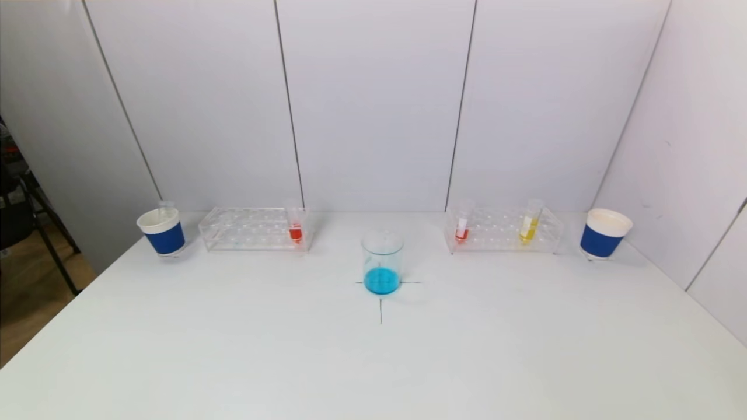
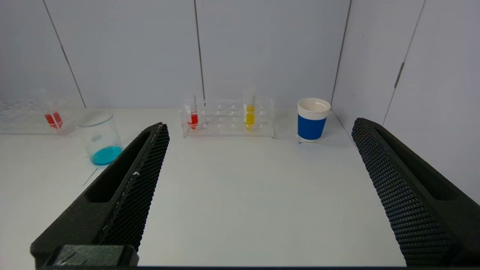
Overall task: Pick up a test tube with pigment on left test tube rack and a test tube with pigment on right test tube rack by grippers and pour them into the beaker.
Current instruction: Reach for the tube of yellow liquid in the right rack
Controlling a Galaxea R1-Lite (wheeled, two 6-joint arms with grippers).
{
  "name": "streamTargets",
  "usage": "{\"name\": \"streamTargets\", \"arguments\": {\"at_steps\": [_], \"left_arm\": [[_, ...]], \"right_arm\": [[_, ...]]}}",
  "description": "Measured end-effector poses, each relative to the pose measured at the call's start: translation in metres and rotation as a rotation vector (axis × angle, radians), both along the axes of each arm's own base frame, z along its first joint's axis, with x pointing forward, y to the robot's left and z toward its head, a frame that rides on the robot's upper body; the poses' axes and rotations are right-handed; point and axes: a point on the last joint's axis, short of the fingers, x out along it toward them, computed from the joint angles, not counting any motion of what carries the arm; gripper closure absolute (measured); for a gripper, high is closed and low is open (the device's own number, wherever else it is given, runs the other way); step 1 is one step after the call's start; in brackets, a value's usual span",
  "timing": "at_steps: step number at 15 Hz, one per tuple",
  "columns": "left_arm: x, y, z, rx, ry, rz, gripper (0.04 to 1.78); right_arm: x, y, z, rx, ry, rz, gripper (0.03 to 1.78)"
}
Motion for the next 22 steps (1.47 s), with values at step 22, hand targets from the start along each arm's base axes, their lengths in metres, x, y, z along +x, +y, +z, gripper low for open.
{"name": "streamTargets", "arguments": {"at_steps": [22], "left_arm": [[0.000, 0.000, 0.000, 0.000, 0.000, 0.000, 0.06]], "right_arm": [[0.301, 0.004, -0.037, 0.008, 0.192, 0.008, 0.04]]}}
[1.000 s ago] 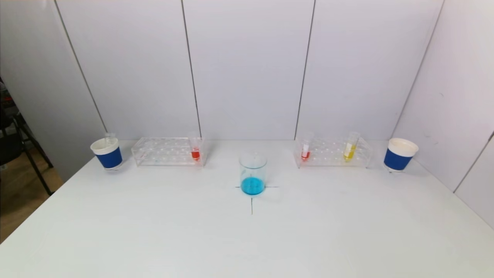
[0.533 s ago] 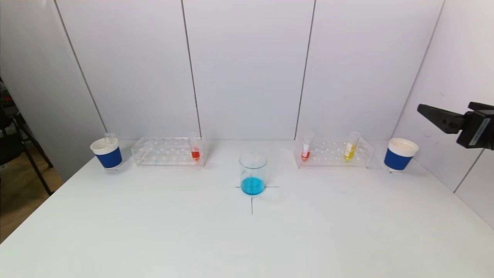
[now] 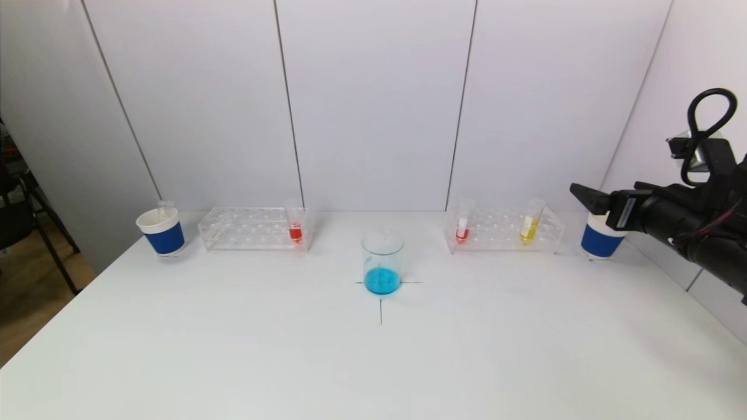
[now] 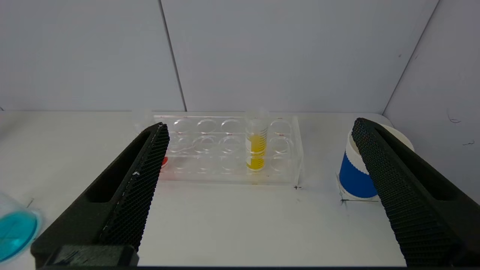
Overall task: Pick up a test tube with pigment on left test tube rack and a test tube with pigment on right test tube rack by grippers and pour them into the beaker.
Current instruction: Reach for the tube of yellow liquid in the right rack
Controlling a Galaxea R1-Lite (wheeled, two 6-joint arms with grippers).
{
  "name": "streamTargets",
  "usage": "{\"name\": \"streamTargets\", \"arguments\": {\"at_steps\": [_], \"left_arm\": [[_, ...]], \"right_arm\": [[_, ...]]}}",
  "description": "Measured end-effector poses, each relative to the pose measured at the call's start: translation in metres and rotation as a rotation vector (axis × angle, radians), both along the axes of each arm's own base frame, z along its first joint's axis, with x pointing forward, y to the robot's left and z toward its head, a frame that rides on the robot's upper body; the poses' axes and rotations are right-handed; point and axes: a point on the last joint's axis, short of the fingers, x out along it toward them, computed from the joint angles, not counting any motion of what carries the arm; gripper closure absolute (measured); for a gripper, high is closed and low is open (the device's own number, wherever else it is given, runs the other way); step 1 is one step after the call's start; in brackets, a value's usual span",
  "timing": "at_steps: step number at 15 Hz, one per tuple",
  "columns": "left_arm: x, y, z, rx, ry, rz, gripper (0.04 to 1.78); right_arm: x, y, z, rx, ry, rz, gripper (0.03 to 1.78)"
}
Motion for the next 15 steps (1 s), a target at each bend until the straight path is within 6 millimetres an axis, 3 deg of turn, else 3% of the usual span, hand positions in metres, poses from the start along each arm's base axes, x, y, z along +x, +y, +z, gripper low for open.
{"name": "streamTargets", "arguments": {"at_steps": [9, 15], "left_arm": [[0.000, 0.000, 0.000, 0.000, 0.001, 0.000, 0.06], [0.000, 0.000, 0.000, 0.000, 0.001, 0.000, 0.06]], "right_arm": [[0.049, -0.004, -0.065, -0.002, -0.036, -0.014, 0.04], [0.070, -0.005, -0.093, 0.001, -0.009, -0.018, 0.04]]}}
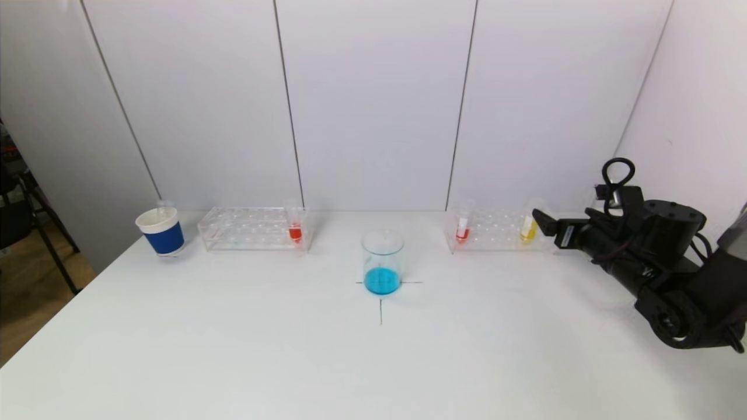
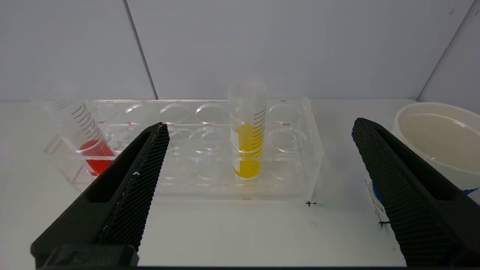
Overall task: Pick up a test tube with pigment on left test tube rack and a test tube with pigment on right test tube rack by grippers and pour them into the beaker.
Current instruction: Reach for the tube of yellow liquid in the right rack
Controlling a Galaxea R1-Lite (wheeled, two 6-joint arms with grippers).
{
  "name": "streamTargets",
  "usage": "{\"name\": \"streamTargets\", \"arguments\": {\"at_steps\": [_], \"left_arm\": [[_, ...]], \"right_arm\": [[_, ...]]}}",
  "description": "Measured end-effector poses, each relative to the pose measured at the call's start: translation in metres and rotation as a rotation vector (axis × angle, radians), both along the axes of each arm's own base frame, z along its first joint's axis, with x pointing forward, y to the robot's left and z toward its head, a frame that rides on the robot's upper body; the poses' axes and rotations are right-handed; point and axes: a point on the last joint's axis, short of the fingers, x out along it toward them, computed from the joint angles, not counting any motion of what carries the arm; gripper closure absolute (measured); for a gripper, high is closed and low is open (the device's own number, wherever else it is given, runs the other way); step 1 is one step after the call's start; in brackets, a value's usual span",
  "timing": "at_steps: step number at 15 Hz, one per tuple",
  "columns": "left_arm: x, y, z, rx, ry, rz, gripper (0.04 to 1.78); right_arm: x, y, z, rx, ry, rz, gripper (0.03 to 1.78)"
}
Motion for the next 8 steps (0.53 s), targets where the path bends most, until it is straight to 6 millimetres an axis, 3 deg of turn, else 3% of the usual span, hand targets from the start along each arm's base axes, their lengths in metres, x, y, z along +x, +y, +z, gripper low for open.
{"name": "streamTargets", "arguments": {"at_steps": [8], "left_arm": [[0.000, 0.000, 0.000, 0.000, 0.000, -0.001, 0.06]], "right_arm": [[0.014, -0.001, -0.017, 0.000, 0.018, -0.008, 0.04]]}}
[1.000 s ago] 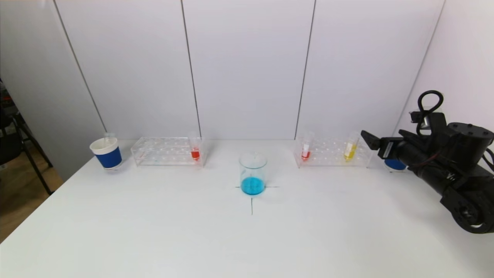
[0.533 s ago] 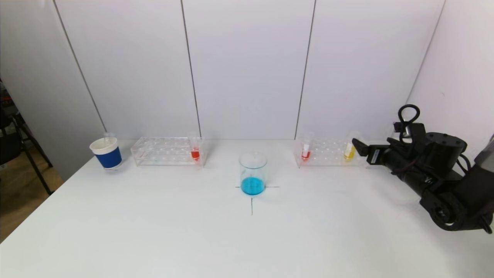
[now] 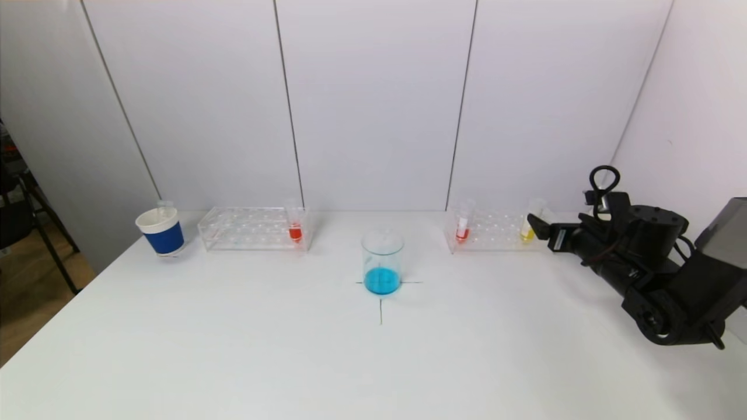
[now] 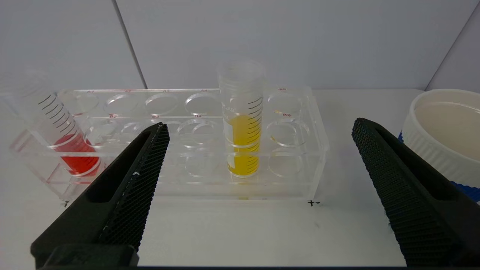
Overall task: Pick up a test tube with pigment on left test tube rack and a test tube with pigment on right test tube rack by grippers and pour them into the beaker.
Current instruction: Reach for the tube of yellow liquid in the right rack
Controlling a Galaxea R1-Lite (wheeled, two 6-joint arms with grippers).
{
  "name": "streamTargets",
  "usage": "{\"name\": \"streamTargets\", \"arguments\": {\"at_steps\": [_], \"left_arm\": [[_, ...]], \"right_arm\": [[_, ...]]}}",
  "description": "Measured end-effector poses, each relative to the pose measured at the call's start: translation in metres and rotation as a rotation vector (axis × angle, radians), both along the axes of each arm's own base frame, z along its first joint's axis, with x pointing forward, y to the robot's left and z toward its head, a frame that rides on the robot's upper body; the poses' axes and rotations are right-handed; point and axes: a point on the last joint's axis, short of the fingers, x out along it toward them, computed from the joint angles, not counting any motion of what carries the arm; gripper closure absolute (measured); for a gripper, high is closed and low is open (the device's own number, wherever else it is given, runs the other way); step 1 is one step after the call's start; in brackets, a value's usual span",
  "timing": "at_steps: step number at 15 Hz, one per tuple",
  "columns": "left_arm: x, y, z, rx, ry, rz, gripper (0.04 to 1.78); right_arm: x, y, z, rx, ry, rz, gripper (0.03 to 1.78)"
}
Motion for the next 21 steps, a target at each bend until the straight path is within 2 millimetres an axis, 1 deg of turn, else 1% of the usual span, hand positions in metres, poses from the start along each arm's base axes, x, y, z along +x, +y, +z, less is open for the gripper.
{"name": "streamTargets", "arguments": {"at_steps": [6, 12, 16, 21], "left_arm": [[0.000, 0.000, 0.000, 0.000, 0.000, 0.000, 0.06], [0.000, 0.000, 0.000, 0.000, 0.000, 0.000, 0.06], [0.000, 0.000, 0.000, 0.000, 0.000, 0.000, 0.06], [0.000, 0.000, 0.000, 0.000, 0.000, 0.000, 0.06]], "right_arm": [[0.013, -0.003, -0.009, -0.005, -0.003, -0.010, 0.04], [0.027, -0.004, -0.010, -0.011, -0.028, -0.012, 0.04], [0.034, -0.002, -0.008, -0.015, -0.043, -0.005, 0.04], [0.039, 0.005, -0.011, -0.027, -0.049, 0.012, 0.04]]}}
